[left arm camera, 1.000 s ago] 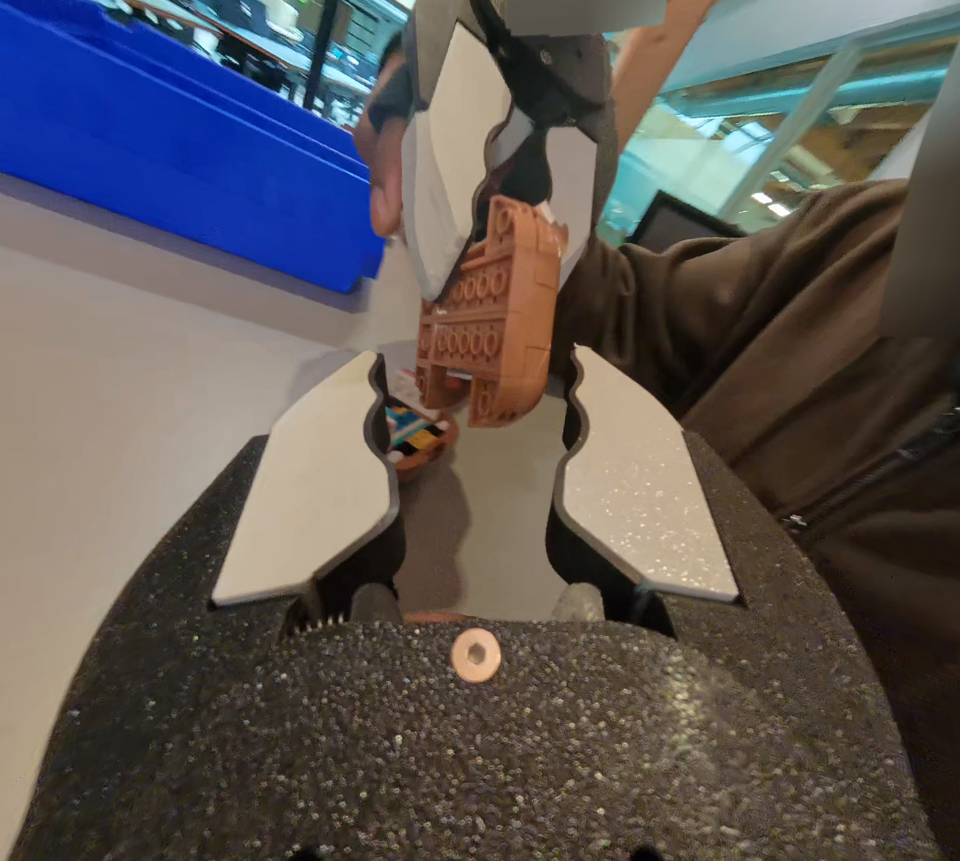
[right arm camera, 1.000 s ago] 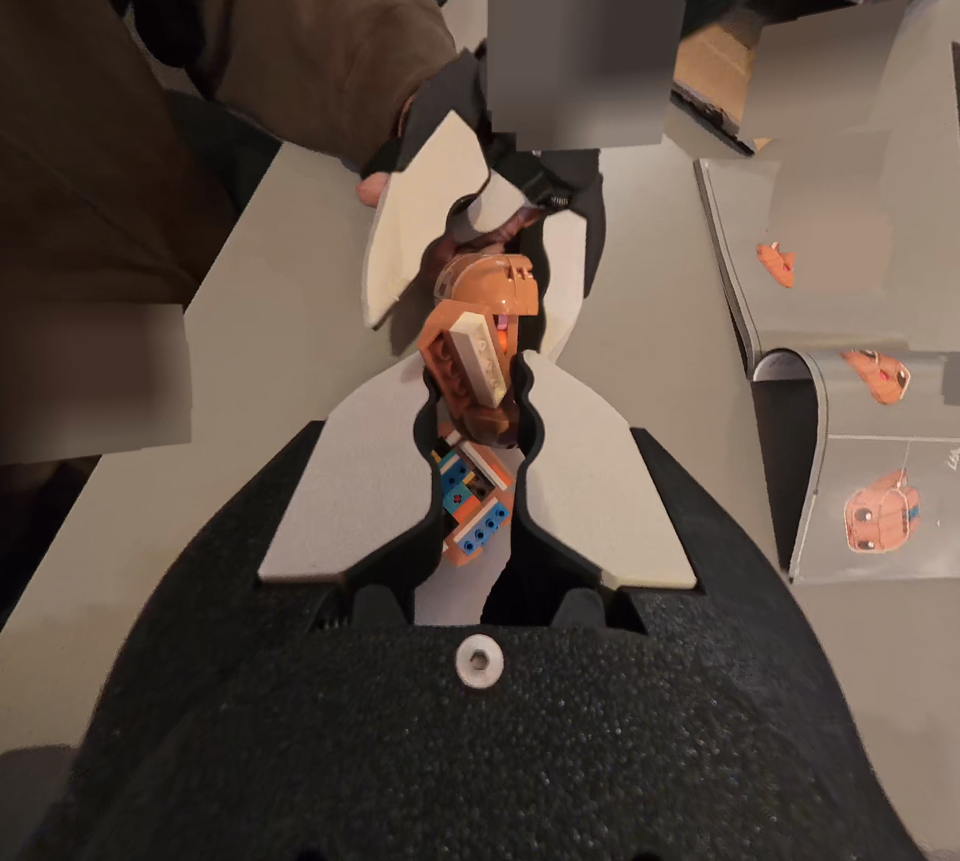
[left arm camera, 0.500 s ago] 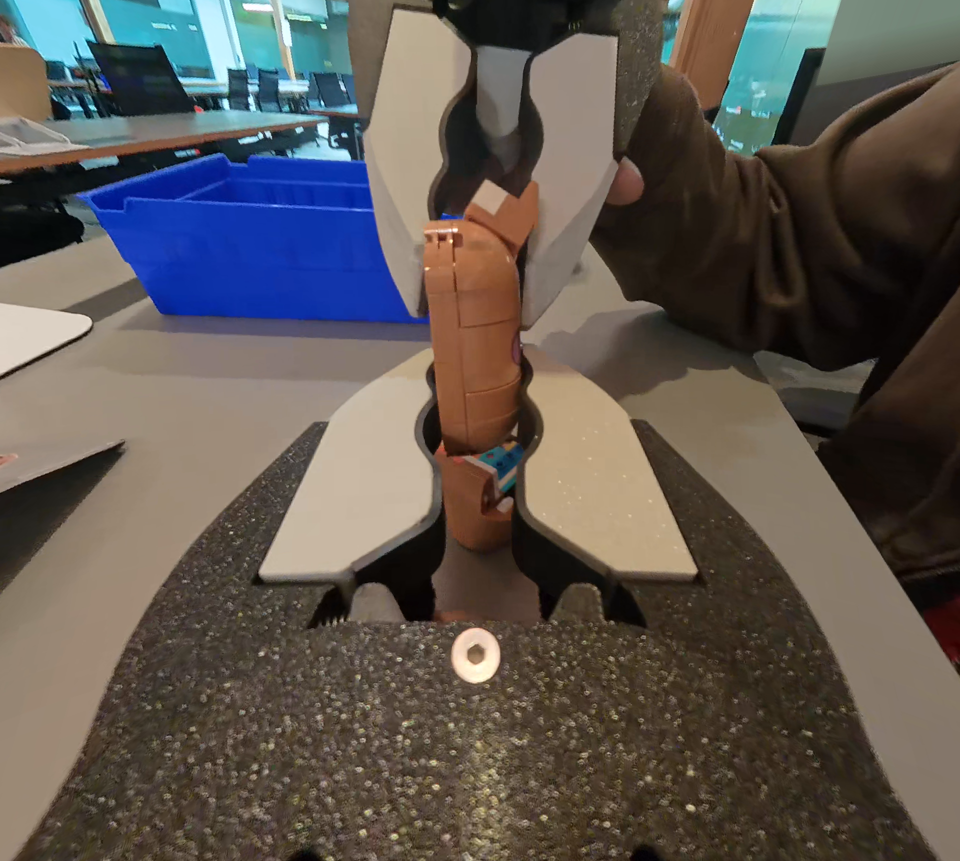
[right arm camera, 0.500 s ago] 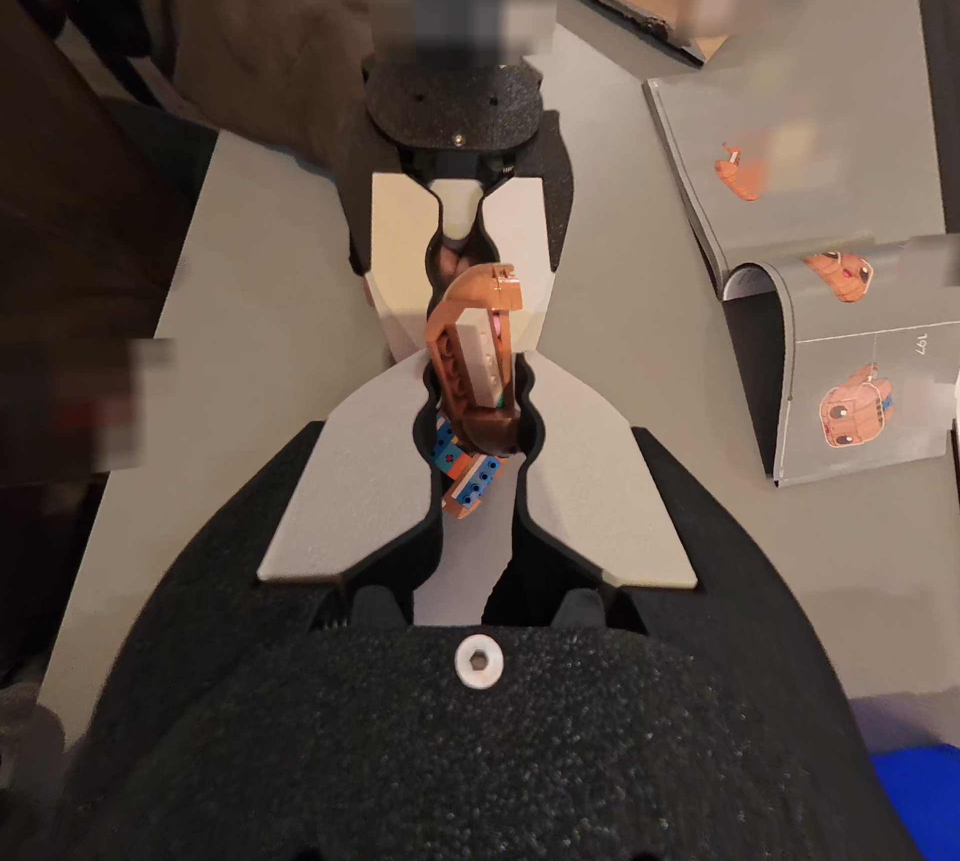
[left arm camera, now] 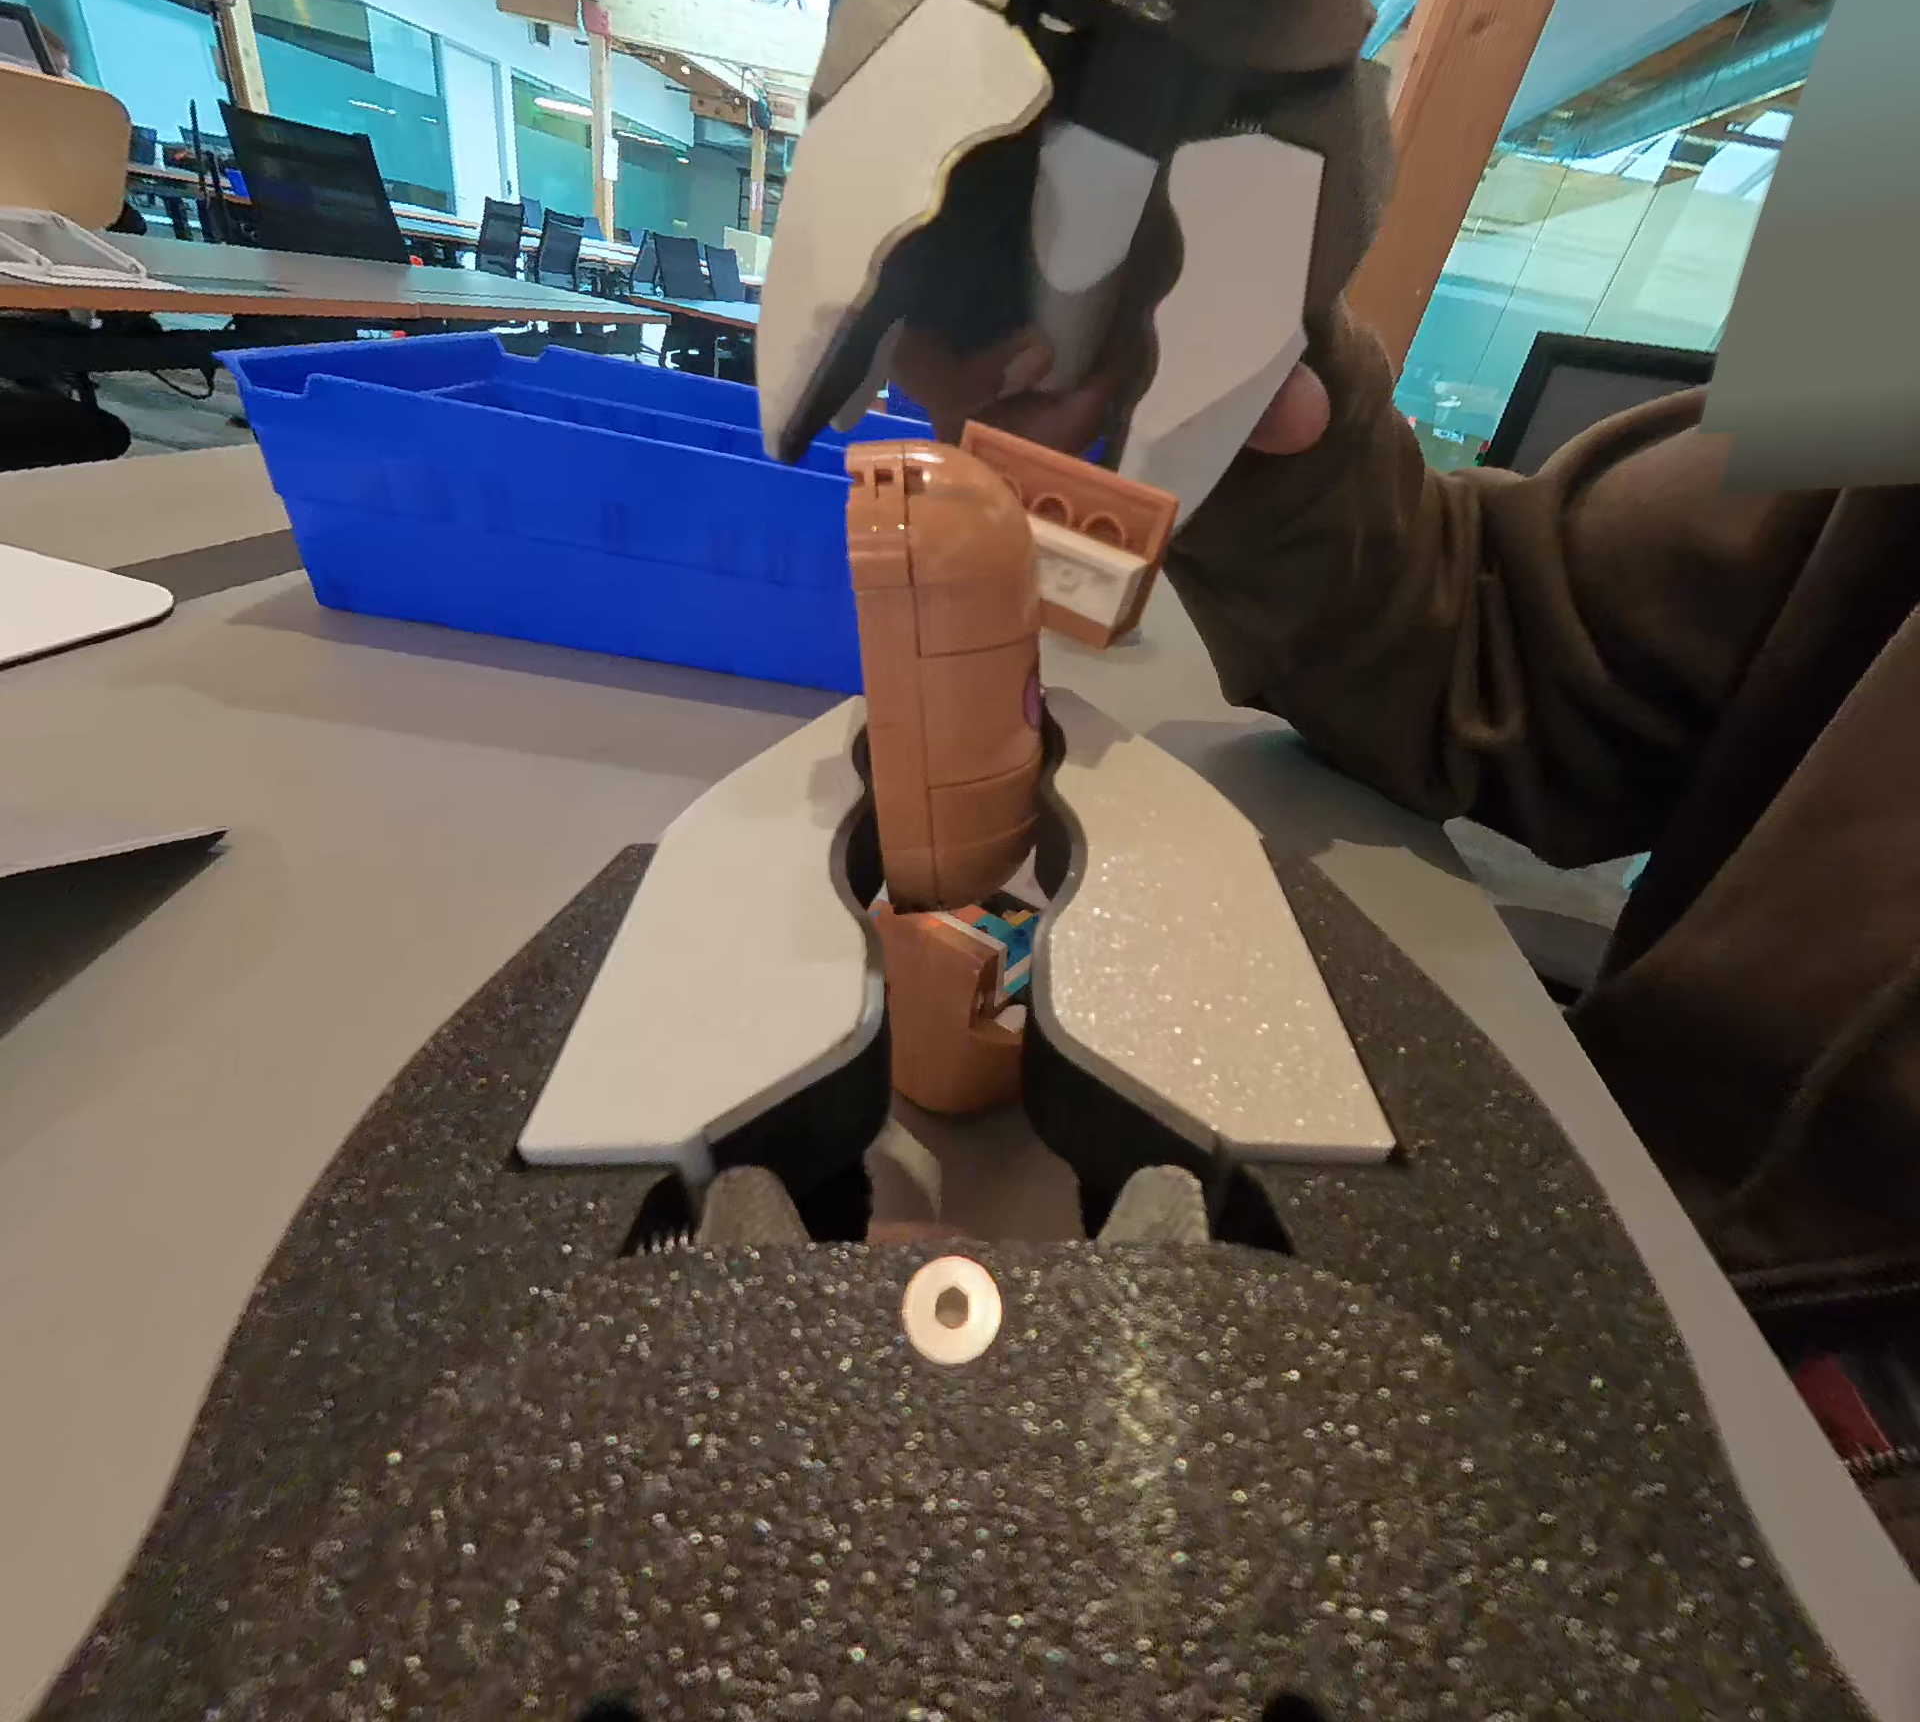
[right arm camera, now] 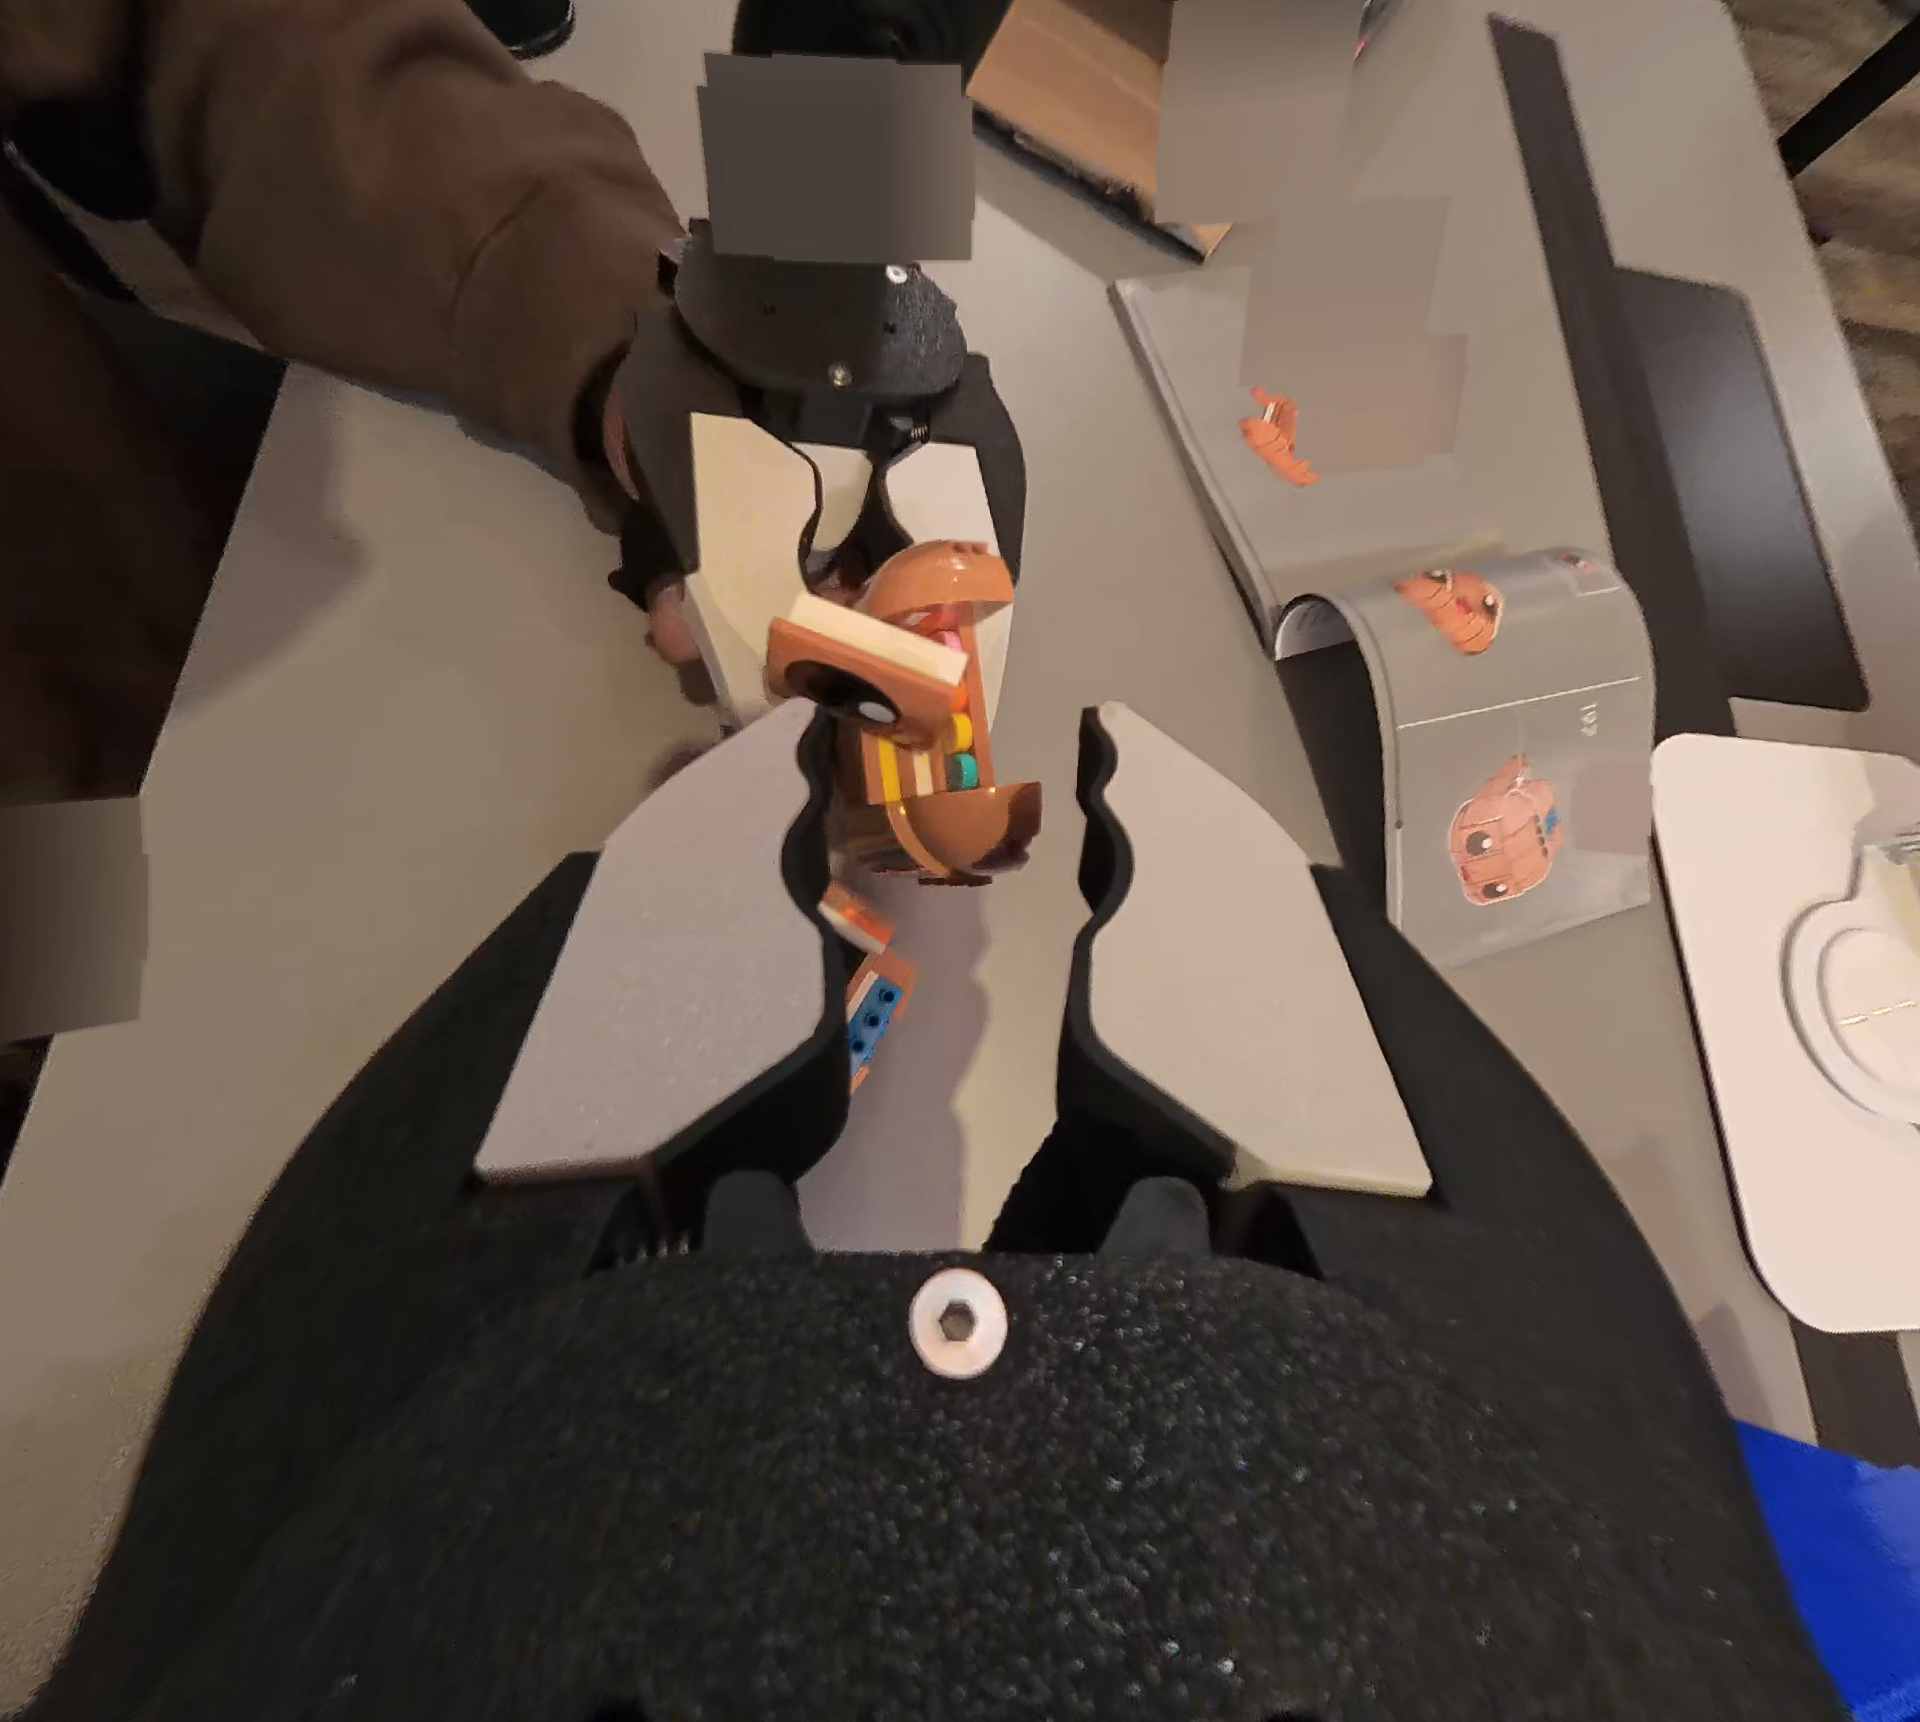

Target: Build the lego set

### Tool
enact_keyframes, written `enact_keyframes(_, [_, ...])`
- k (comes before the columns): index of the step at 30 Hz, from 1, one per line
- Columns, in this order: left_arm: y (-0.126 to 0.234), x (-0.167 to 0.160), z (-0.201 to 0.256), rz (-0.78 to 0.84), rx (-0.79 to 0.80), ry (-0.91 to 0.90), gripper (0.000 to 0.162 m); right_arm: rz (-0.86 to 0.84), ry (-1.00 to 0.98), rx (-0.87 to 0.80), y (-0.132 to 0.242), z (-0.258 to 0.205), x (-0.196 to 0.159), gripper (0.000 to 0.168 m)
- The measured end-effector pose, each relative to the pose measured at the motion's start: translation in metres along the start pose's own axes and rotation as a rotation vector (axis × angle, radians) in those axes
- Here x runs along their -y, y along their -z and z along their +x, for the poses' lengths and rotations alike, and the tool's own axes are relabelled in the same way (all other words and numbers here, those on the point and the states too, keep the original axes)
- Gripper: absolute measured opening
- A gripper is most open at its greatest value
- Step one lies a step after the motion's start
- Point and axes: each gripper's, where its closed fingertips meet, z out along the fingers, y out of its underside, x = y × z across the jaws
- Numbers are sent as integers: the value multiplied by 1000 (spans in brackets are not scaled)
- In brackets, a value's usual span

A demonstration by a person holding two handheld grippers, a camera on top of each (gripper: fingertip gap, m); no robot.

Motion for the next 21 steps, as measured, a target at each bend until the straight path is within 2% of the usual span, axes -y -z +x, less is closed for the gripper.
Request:
enact_keyframes(6, [3, -1, -4, 1, -3, 72, 26, 42, 142, -49, -6, -3, 7, 40])
enact_keyframes(11, [8, 0, -10, 5, 5, 121, 26, 94, 214, -84, -9, -1, 13, 27])
enact_keyframes(15, [10, -2, -12, -14, 8, 121, 25, 104, 220, -51, -10, -3, 9, 16])
enact_keyframes(21, [10, -6, -14, -50, 27, 81, 25, 75, 283, -51, -12, -6, 4, 17])
